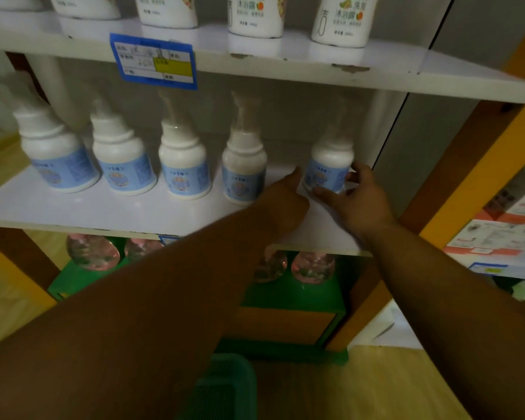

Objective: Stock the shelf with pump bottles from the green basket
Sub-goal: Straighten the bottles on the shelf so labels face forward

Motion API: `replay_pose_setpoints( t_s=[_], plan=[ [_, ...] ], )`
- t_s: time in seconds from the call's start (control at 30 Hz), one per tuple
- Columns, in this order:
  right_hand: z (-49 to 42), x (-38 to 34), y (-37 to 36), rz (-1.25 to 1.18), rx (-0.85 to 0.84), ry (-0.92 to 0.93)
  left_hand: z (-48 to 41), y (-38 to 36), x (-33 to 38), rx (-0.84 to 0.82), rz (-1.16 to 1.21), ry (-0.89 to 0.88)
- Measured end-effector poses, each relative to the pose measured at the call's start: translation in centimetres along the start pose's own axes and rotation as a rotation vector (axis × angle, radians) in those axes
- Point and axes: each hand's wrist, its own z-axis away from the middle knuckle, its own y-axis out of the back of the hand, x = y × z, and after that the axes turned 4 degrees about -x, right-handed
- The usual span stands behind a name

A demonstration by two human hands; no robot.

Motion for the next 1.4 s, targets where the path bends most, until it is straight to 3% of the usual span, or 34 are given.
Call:
replay_pose_setpoints(
  t_s=[0.3, 0.57, 0.87, 1.03, 1.4],
  plan=[
    [-0.6, 0.3, -0.6, 0.055, 0.062, 0.031, -0.6, -0.6, -1.6, 0.055, 0.073, -0.066],
    [0.8, 0.6, 0.8, -0.032, -0.18, 0.121, 1.0, -0.2, -0.6, 0.109, 0.034, -0.175],
    [0.8, 1.0, 1.3, -0.303, -0.292, 0.106, 1.3, 0.3, -0.3, 0.136, 0.028, -0.138],
    [1.2, 0.8, 1.3, -0.446, -0.274, 0.125, 1.4, -0.1, -0.4, 0.167, 0.039, -0.158],
    [2.3, -0.8, 1.3, -0.269, -0.247, 0.131, 1.1, -0.3, -0.6, 0.216, 0.029, -0.129]
  ],
)
